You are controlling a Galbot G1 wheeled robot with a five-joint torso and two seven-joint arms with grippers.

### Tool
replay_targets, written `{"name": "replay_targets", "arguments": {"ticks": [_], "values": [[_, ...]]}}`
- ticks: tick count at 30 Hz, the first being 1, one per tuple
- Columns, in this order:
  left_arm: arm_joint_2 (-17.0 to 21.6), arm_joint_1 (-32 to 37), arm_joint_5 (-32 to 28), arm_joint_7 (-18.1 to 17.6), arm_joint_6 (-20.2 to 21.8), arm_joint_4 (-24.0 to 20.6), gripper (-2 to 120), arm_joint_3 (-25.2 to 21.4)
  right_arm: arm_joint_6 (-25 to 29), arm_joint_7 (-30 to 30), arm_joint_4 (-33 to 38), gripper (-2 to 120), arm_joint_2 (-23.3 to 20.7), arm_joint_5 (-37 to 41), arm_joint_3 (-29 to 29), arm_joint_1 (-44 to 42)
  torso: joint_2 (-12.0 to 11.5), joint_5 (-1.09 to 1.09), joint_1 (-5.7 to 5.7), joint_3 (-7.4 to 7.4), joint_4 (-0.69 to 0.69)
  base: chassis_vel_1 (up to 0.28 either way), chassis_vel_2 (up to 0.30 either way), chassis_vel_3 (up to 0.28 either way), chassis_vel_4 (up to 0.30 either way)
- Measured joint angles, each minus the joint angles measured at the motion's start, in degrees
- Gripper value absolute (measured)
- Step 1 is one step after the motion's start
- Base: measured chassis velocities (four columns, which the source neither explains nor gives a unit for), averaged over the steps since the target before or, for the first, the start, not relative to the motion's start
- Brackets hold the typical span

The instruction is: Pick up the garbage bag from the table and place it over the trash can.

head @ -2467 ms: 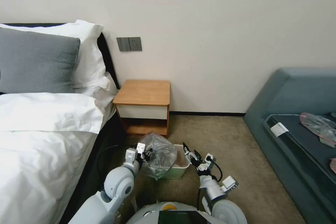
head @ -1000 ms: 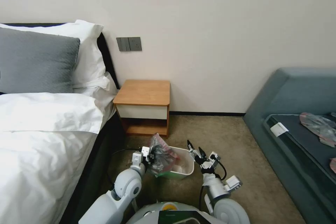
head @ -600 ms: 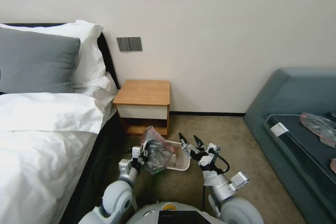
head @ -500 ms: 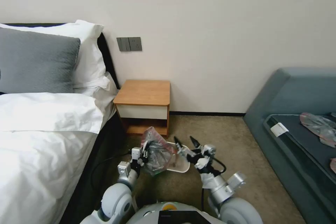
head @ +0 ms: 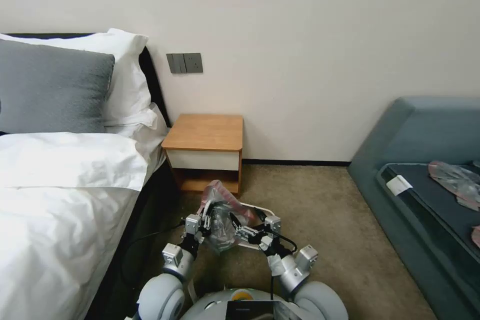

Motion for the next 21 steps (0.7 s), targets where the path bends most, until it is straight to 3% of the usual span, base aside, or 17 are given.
{"name": "replay_targets", "arguments": {"ticks": [10,21], "values": [[-0.1,1.2,0.3,0.5,-1.0,-1.8,3,-0.5,-1.1,4.1,-3.0,100,1.1,4.3,-0.3,3.1,0.0,-0.01,0.0,0.0,0.0,0.0,0.0,0.0,0.0],[0.5,2.0,0.0,1.6,-1.3,-4.0,3,-1.4,-1.5,4.6,-6.2,100,1.6,5.1,-0.1,5.8,0.0,0.0,0.0,0.0,0.0,0.0,0.0,0.0,0.0]]}}
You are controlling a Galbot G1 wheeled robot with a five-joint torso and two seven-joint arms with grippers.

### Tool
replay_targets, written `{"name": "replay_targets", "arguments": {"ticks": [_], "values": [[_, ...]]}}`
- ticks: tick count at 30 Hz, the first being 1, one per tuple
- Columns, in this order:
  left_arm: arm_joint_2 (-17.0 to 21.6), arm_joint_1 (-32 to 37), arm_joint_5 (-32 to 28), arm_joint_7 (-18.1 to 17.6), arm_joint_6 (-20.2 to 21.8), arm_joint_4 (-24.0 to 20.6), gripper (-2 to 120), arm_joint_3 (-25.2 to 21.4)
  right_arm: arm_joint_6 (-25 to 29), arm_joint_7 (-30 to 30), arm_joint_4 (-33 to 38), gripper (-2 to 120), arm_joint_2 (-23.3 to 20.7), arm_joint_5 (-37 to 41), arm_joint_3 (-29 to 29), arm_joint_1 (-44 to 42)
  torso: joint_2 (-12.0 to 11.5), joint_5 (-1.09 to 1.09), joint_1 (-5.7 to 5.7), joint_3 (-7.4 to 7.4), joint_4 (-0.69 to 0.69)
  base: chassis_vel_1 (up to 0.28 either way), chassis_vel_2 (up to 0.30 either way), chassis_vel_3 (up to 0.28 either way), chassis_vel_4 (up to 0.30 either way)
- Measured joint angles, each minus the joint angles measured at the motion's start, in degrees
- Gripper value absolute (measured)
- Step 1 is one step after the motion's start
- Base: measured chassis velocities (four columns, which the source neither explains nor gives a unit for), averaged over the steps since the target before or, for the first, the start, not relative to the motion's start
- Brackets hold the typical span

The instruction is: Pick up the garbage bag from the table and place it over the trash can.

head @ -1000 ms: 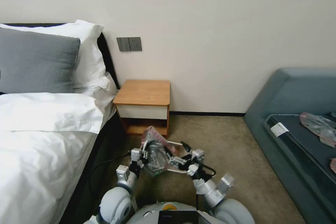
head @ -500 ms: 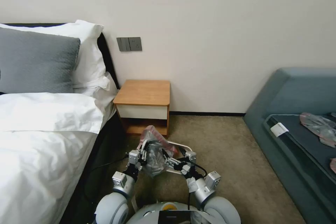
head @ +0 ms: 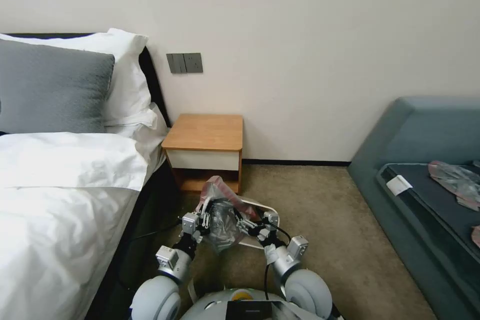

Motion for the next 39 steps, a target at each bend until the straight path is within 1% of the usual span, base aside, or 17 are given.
{"name": "replay_targets", "arguments": {"ticks": [4,5,6,10,12,14,15,19,20,23,25,26,28,29,30,36,39], "values": [[0.0,0.3,0.0,0.1,0.0,-0.3,3,-0.1,0.1,-0.2,-0.1,95,0.0,0.0,0.1,0.1,0.0,0.0,0.0,0.0,0.0,0.0,0.0,0.0,0.0],[0.0,0.4,0.0,0.1,0.0,-0.5,3,-0.2,0.2,-0.3,-0.1,88,-0.1,-0.1,0.2,0.0,0.0,0.0,0.0,0.0,0.0,0.0,0.0,0.0,0.0],[0.0,0.4,0.0,0.1,0.0,-0.5,3,-0.2,0.2,-0.3,-0.1,88,-0.1,-0.1,0.2,0.0,0.0,0.0,0.0,0.0,0.0,0.0,0.0,0.0,0.0],[-0.1,0.7,0.0,0.2,0.0,-0.7,3,-0.2,0.7,-0.6,0.1,70,-0.2,-0.3,0.5,-0.3,0.0,0.0,0.0,0.0,0.0,0.0,0.0,0.0,0.0],[-0.1,0.7,0.0,0.2,0.0,-0.8,3,-0.2,0.7,-0.7,0.1,67,-0.2,-0.4,0.5,-0.3,0.0,0.0,0.0,0.0,0.0,0.0,0.0,0.0,0.0],[-0.2,0.9,0.1,0.2,0.1,-1.0,3,-0.3,1.0,-0.8,0.1,55,-0.3,-0.9,0.6,-0.4,0.0,0.0,0.0,0.0,0.0,0.0,0.0,0.0,0.0],[-0.2,0.9,0.1,0.2,0.1,-1.0,3,-0.3,1.0,-0.8,0.1,55,-0.3,-0.9,0.6,-0.4,0.0,0.0,0.0,0.0,0.0,0.0,0.0,0.0,0.0],[-0.3,1.2,0.3,0.2,0.2,-1.1,3,-0.3,1.6,-1.7,0.2,38,-0.4,-1.9,0.7,-0.9,0.0,0.0,0.0,0.0,0.0,0.0,0.0,0.0,0.0],[-0.3,1.2,0.3,0.2,0.2,-1.1,3,-0.3,1.6,-1.7,0.2,38,-0.4,-1.9,0.7,-0.9,0.0,0.0,0.0,0.0,0.0,0.0,0.0,0.0,0.0],[-0.4,1.5,0.4,0.1,0.4,-1.2,3,-0.3,2.5,-2.6,0.5,25,-0.3,-3.0,0.9,-1.5,0.0,0.0,0.0,0.0,0.0,0.0,0.0,0.0,0.0],[-0.4,1.5,0.4,0.1,0.4,-1.2,3,-0.3,2.5,-2.6,0.5,25,-0.3,-3.0,0.9,-1.5,0.0,0.0,0.0,0.0,0.0,0.0,0.0,0.0,0.0],[-0.5,1.6,0.5,0.0,0.5,-1.3,3,-0.2,2.7,-3.5,0.7,15,-0.3,-3.7,1.2,-2.0,0.0,0.0,0.0,0.0,0.0,0.0,0.0,0.0,0.0],[-0.6,1.6,0.6,-0.1,0.7,-1.3,3,-0.2,2.9,-4.0,1.0,9,-0.2,-4.2,1.4,-2.3,0.0,0.0,0.0,0.0,0.0,0.0,0.0,0.0,0.0],[-0.6,1.6,0.6,-0.1,0.7,-1.3,3,-0.2,2.9,-4.0,1.0,9,-0.2,-4.2,1.4,-2.3,0.0,0.0,0.0,0.0,0.0,0.0,0.0,0.0,0.0],[-0.7,1.7,0.7,-0.5,1.0,-1.3,3,-0.2,3.1,-4.6,1.7,1,-0.2,-4.9,1.5,-2.8,0.0,0.0,0.0,0.0,0.0,0.0,0.0,0.0,0.0],[-1.5,1.6,0.7,-4.6,2.2,-1.2,3,-0.3,4.0,-7.3,6.2,0,-0.5,-6.6,1.9,-5.4,0.0,0.0,0.0,0.0,0.0,0.0,0.0,0.0,0.0],[-1.8,1.6,0.7,-5.3,2.1,-1.3,3,-0.3,4.1,-8.3,8.0,0,-1.1,-6.8,2.2,-5.8,0.0,0.0,0.0,0.0,0.0,0.0,0.0,0.0,0.0]]}}
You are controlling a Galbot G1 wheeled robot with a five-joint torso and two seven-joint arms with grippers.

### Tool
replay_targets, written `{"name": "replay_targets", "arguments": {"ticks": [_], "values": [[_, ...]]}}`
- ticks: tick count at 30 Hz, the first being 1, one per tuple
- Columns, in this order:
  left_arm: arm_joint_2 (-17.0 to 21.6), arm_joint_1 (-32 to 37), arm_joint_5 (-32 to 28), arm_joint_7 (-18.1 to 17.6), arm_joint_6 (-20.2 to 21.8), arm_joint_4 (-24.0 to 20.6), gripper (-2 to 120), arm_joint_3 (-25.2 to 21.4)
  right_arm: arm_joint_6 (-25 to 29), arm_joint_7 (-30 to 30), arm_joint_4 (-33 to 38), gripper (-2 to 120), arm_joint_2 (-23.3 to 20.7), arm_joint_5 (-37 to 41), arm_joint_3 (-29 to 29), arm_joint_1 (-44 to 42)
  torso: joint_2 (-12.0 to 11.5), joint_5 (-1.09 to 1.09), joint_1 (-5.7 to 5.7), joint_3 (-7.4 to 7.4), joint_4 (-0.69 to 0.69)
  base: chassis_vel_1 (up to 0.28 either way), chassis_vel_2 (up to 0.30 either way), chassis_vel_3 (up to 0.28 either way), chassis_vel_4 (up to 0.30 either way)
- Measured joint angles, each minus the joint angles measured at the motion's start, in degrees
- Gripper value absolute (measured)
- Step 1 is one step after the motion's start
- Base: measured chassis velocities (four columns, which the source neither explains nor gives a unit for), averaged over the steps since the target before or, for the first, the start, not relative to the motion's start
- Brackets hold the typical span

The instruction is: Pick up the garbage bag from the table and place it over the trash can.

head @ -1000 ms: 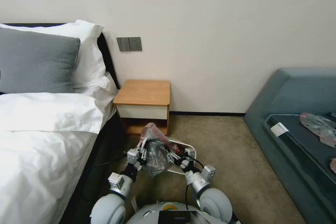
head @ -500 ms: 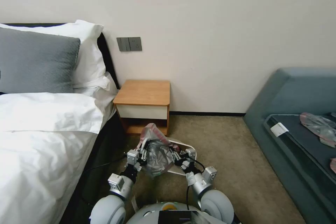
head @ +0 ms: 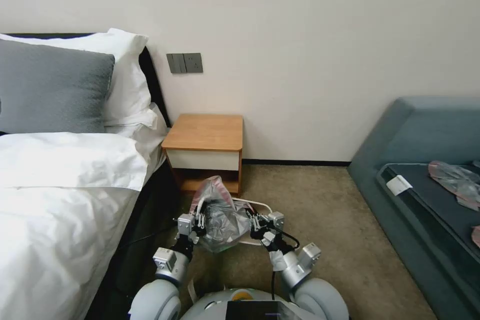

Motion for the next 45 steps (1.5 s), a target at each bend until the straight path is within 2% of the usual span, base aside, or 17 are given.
{"name": "replay_targets", "arguments": {"ticks": [5,10,22,32,36,45], "values": [[-0.3,-0.1,0.2,0.1,-0.8,-0.3,3,0.0,-0.4,-1.9,2.1,0,-3.1,2.6,2.5,2.8,0.0,0.01,0.0,0.0,0.0,0.0,0.0,0.0,0.0],[-1.2,-0.1,-0.5,0.2,-1.5,-0.8,3,-0.5,-1.4,0.9,2.1,0,-7.4,8.1,5.7,7.3,0.0,0.01,0.0,0.01,0.01,0.0,0.0,0.0,0.0],[-2.5,0.5,-3.8,0.3,-1.9,-2.2,3,-1.5,-3.6,5.9,2.1,0,-8.1,10.7,7.1,8.7,0.0,0.01,0.0,0.0,0.0,0.0,0.0,0.0,0.0],[-3.2,0.6,-6.5,1.7,-2.6,-2.9,3,-3.2,-8.6,11.7,3.5,0,-10.3,18.8,9.6,11.2,0.0,0.01,0.0,0.0,0.0,0.0,0.0,0.0,0.0],[-3.2,0.8,-7.7,3.7,-3.6,-3.0,3,-4.0,-14.1,15.9,3.7,0,-11.9,27.4,11.3,14.2,0.0,0.01,0.0,0.0,0.0,0.0,0.0,0.0,0.0],[-3.8,0.4,-11.2,4.7,-4.5,-2.4,3,-4.9,-19.2,21.8,3.0,0,-13.9,39.7,14.4,16.8,0.0,0.01,0.0,0.0,0.0,0.0,0.0,0.0,0.0]]}}
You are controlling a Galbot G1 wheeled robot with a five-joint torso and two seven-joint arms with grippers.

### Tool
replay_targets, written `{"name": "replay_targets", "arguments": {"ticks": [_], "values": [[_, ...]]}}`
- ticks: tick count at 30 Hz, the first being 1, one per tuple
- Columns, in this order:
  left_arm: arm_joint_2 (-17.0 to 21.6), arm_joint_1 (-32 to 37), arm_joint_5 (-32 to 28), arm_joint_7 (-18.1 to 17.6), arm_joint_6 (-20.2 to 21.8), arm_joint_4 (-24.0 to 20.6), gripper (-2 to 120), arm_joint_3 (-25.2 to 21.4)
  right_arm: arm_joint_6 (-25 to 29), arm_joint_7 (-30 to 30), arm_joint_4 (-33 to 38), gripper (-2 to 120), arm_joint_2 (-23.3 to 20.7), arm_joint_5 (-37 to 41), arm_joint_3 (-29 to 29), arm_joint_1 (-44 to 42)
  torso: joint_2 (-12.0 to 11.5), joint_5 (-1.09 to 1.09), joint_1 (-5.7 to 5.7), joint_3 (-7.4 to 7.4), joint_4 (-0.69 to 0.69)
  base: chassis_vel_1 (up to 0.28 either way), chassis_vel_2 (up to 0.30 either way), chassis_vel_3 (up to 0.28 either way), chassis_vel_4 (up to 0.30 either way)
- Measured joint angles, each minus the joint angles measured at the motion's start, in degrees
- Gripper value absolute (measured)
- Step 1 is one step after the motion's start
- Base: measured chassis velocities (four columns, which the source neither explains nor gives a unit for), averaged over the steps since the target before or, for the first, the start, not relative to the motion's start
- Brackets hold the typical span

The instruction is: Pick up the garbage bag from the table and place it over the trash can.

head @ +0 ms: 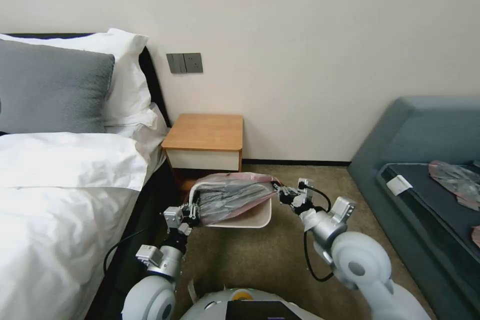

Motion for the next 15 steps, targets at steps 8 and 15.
{"name": "replay_targets", "arguments": {"ticks": [8,15], "values": [[0.0,-0.9,-8.4,0.6,1.2,-0.2,3,-1.4,-4.0,0.6,-0.5,0,0.4,7.2,2.0,-0.5,0.0,0.0,0.0,0.0,0.0,0.0,0.0,0.0,0.0],[0.0,-1.6,-11.4,0.9,1.9,-0.1,3,-2.5,-4.5,-1.1,-0.9,0,1.0,9.8,2.7,-1.3,0.0,0.0,0.0,0.0,0.0,0.0,0.0,0.0,0.0]]}}
